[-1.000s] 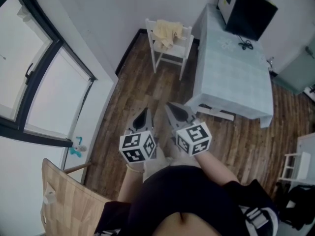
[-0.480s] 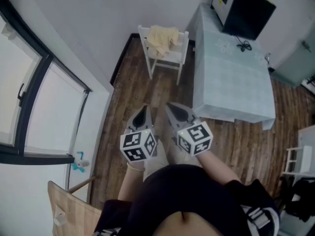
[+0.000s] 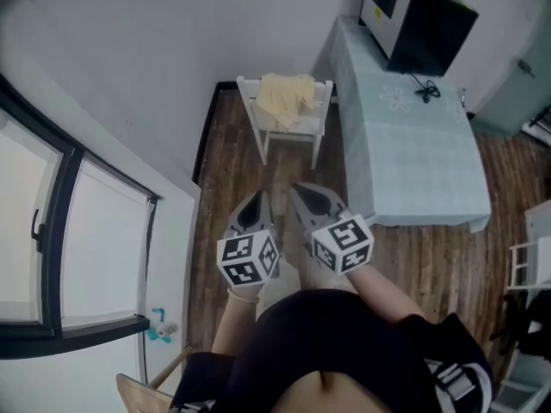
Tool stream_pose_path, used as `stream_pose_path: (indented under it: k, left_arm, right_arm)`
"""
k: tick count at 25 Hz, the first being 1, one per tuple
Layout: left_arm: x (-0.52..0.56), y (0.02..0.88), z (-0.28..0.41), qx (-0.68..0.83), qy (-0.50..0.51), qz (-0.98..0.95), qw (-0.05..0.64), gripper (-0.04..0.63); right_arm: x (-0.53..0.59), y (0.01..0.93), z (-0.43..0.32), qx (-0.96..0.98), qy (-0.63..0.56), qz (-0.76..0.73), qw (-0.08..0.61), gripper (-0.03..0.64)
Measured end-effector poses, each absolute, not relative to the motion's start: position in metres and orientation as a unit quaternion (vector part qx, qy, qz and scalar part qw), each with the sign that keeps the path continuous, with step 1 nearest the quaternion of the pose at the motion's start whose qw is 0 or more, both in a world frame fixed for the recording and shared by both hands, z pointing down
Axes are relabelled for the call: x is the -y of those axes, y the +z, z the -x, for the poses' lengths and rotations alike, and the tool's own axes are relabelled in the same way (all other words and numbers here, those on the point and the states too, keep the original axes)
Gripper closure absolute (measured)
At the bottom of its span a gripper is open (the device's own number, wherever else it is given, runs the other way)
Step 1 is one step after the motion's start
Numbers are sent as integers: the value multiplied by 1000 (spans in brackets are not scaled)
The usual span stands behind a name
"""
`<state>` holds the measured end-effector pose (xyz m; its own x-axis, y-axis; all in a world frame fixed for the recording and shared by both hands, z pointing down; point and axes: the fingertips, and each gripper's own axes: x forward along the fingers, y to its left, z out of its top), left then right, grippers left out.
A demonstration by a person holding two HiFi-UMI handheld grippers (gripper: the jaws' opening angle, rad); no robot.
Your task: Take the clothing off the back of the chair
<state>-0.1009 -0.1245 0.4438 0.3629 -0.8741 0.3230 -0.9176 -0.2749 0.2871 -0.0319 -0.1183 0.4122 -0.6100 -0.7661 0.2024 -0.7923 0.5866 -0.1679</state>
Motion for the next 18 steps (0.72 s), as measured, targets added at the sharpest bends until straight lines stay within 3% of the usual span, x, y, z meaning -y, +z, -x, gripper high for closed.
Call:
stream_pose_path:
  k: [18]
  left_arm:
    - [285,454,134,497,68,-838,215,594]
  right_arm:
    - [263,424,61,842,133,-520,58,606]
